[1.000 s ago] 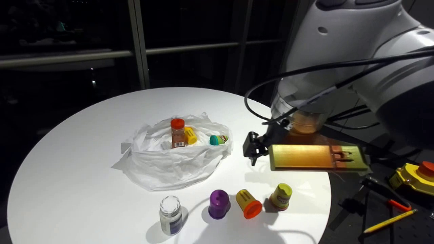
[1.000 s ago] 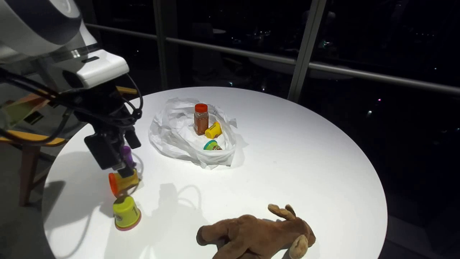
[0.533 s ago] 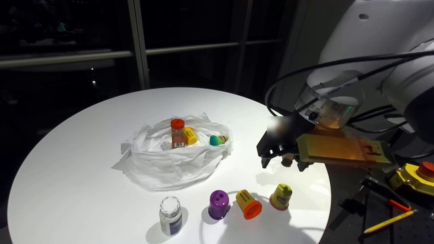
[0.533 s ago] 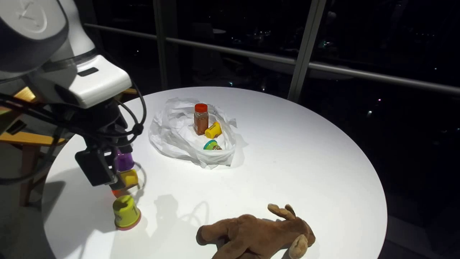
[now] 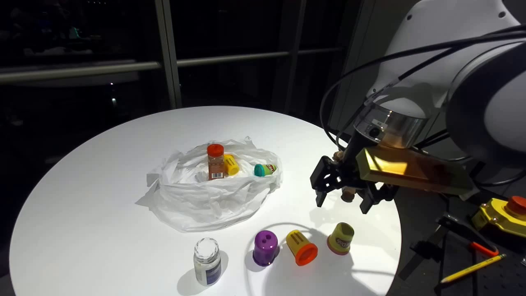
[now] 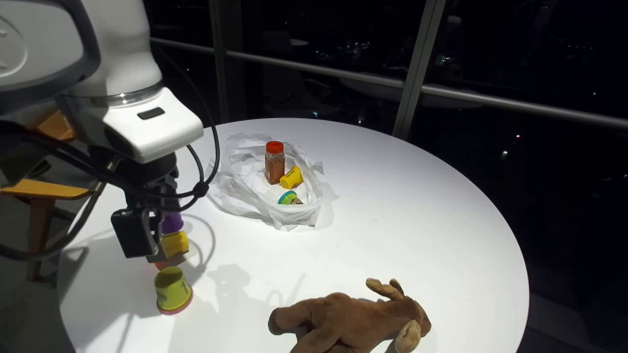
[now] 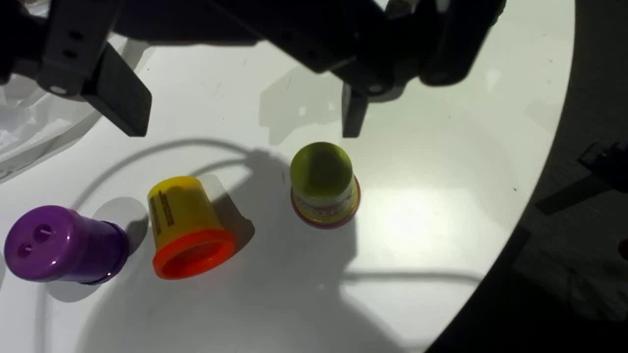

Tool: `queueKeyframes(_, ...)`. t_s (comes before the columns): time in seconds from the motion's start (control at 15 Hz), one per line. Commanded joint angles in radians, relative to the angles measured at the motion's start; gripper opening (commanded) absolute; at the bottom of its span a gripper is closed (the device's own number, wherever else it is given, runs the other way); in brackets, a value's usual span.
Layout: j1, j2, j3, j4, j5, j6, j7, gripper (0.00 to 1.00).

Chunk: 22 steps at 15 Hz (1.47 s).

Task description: Pick up all the objects from the table and put them on the plastic

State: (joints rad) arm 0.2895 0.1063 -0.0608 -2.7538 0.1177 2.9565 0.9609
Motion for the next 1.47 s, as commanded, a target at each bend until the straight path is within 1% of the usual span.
queueKeyframes(0.0, -0.085, 0.047, 0.056, 0.003, 0.057, 0.003, -0.051, 1.0)
queueKeyframes(0.27, -0.114, 0.146, 0.044, 0.045, 0.048, -0.015, -0.054, 1.0)
queueKeyframes(0.4, -0.11, 0.19, 0.03, 0.068, 0.039, -0.014, -0.051, 1.0)
queueKeyframes(0.67, -0.05, 0.264, -0.032, 0.118, -0.006, 0.006, -0.028, 1.0)
queueKeyframes(0.8, -0.04, 0.291, -0.04, 0.144, -0.002, 0.0, -0.035, 1.0)
queueKeyframes(1.13, -0.024, 0.335, -0.024, 0.162, 0.018, -0.002, -0.045, 1.0)
queueKeyframes(1.2, -0.016, 0.34, -0.021, 0.155, 0.019, 0.008, -0.046, 1.0)
queueKeyframes(1.4, 0.037, 0.351, -0.039, 0.127, 0.01, 0.056, -0.032, 1.0)
